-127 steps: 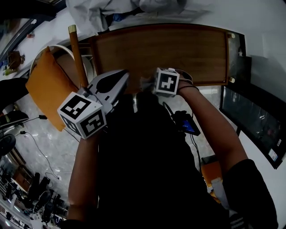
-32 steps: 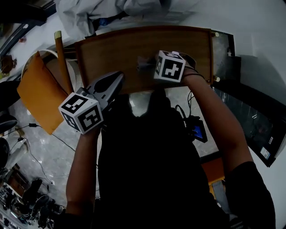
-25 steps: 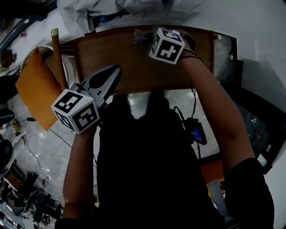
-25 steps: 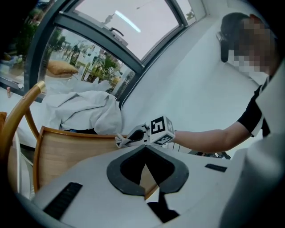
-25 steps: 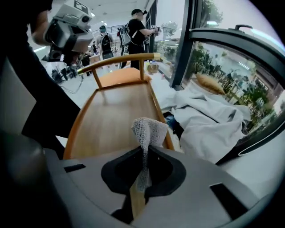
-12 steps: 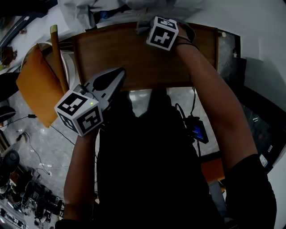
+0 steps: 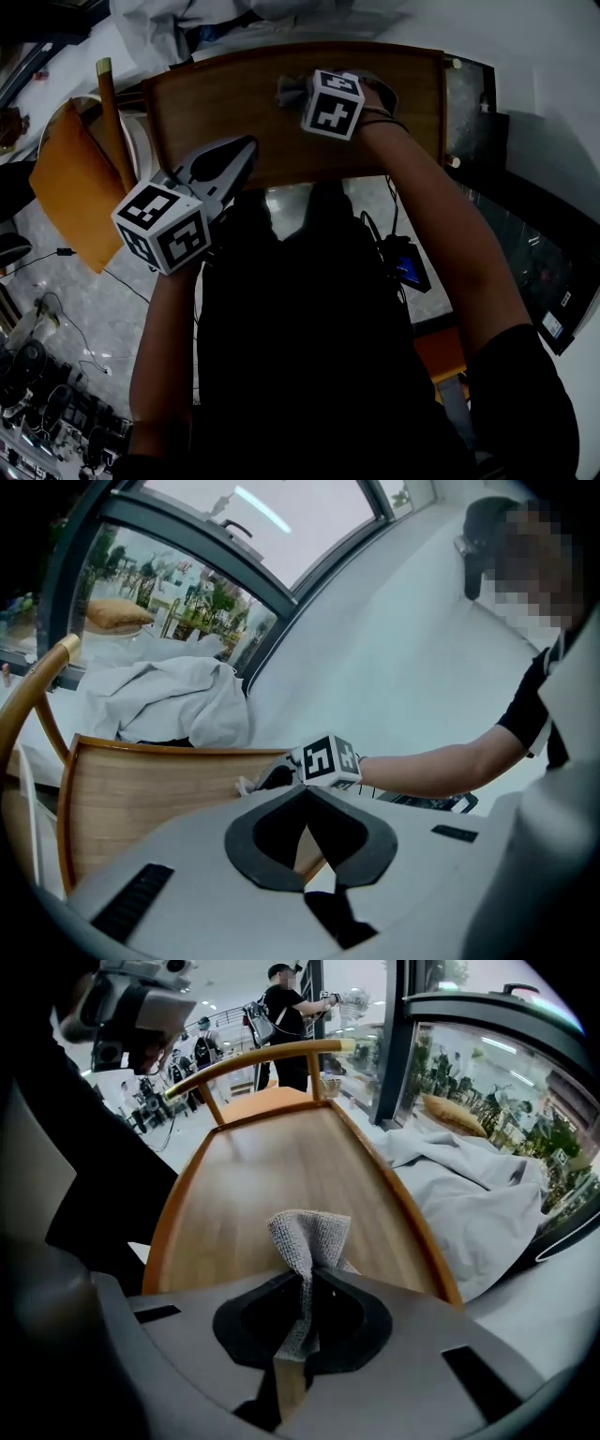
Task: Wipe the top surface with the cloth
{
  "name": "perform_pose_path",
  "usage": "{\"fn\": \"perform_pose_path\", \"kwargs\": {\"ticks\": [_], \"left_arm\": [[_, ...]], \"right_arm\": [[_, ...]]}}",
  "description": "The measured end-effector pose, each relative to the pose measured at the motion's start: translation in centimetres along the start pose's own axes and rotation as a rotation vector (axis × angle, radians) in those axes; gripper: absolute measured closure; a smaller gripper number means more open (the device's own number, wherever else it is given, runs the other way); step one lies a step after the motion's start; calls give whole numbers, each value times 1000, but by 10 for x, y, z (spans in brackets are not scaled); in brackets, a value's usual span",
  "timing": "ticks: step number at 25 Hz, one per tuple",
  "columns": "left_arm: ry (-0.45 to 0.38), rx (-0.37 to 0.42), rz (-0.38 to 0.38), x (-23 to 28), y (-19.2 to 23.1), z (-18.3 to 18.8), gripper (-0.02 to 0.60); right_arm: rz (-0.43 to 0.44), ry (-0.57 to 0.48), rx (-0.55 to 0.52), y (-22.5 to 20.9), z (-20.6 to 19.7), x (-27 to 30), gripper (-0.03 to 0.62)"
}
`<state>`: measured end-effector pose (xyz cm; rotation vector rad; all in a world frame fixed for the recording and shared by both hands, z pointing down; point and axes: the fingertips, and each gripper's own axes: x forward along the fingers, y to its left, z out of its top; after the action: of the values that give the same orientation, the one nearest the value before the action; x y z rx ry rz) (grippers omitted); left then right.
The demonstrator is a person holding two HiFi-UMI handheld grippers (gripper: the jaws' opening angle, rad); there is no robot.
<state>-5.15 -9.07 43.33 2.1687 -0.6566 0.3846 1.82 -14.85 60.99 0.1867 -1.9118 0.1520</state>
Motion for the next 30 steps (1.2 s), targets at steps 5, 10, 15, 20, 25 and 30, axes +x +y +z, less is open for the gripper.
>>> {"fn": "perform_pose_path", "kwargs": {"ticks": [5, 10, 15, 20, 25, 30], "left_arm": [[7, 3, -12, 2, -2, 0, 569], [19, 18, -29, 5, -7, 3, 569], [18, 29, -42, 10, -13, 10, 569], [14, 46, -52, 12, -17, 19, 569], [8, 55, -54, 13, -22, 25, 569], [-1, 58, -48, 14, -28, 30, 569]], "right_arm": [[63, -19, 8, 46, -8, 2, 559], [129, -22, 35, 86, -16, 1, 559], [221, -2, 40, 123, -24, 0, 559], [318, 31, 41, 153, -30, -1, 559], [384, 58, 59, 161, -34, -1, 559], [391, 21, 73, 144, -28, -6, 559]]}}
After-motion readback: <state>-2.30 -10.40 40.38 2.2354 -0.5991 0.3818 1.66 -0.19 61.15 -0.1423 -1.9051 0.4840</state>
